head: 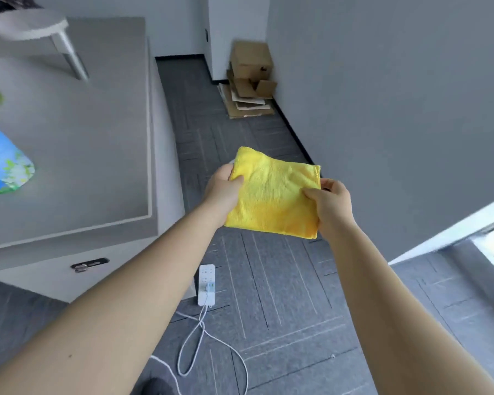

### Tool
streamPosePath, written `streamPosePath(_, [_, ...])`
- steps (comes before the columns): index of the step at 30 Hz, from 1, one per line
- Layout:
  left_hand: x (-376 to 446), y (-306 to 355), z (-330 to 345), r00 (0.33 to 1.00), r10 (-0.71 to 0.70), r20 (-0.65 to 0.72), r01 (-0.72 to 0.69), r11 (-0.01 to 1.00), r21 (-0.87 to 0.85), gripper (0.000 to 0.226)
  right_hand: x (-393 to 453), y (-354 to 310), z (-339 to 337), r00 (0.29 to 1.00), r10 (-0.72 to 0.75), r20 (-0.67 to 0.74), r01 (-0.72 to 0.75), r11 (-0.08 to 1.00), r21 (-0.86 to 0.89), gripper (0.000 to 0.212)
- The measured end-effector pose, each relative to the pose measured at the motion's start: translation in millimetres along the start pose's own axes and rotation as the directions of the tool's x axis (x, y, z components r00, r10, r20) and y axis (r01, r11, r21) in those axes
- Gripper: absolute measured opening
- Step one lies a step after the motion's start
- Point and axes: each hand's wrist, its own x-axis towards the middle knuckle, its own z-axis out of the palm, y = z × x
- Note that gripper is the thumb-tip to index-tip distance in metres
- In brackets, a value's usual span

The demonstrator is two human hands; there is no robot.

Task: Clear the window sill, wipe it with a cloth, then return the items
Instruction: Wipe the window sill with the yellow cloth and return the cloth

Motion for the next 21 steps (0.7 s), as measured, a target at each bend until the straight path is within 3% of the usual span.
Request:
streamPosePath(7, [-81.1,45.5,197.7,0.971,0.067,0.228,-0.069,0.998,-0.002,0.032,-6.4,18.9,-224.1,0.981,0.028,-0.194,-0.005,0.993,0.121,0.038])
streamPosePath(11, [-119.4,77.3,299.8,0.907,0.142,0.397,-0.164,0.986,0.022,0.032,-12.9,27.4,-332.8,0.937,0.04,-0.347,0.032,0.98,0.197,0.038])
streamPosePath(21, [-166.2,94.4,490.1,0.738,0.13,0.662,-0.214,0.976,0.047,0.03,-8.3,76.0,-501.9,0.807,0.162,-0.568,0.043,0.943,0.33,0.041])
